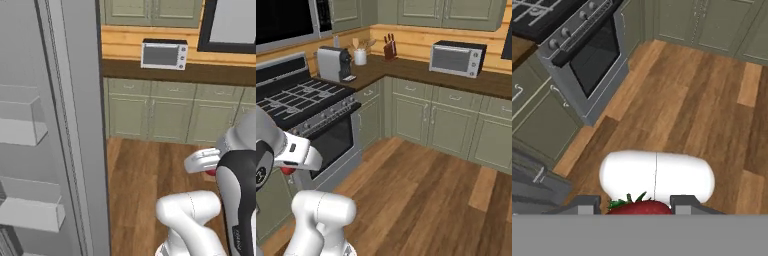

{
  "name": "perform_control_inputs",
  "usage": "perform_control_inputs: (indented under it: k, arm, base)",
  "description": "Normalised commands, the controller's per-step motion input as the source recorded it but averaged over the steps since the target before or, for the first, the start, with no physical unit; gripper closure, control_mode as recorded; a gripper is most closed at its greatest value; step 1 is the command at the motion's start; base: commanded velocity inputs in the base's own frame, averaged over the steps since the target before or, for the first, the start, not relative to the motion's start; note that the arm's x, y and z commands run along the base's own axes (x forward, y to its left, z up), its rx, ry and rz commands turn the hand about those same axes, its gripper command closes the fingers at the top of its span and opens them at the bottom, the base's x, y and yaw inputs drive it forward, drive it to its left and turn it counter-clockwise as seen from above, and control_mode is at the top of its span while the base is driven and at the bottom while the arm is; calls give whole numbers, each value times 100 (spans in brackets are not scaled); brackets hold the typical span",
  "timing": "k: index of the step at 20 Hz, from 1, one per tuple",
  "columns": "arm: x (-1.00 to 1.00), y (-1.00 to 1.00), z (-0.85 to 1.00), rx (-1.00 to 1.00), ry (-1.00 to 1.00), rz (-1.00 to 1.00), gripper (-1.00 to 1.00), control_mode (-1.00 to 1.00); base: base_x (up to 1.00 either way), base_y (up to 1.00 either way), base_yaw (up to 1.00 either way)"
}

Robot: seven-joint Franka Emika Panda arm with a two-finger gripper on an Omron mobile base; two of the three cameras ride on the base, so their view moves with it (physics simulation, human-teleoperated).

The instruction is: Take the strawberry from the fridge and place it on top of the pancake, located on the dining counter.

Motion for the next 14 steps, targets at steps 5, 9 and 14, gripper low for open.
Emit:
perform_control_inputs:
  k: [5,9,14]
  arm:
    - [0,0,0,0,0,0,100,100]
    - [0,0,0,0,0,0,100,100]
    - [0,0,0,0,0,0,100,100]
  base:
    - [-81,-19,-42]
    - [-100,-19,-20]
    - [-27,82,-32]
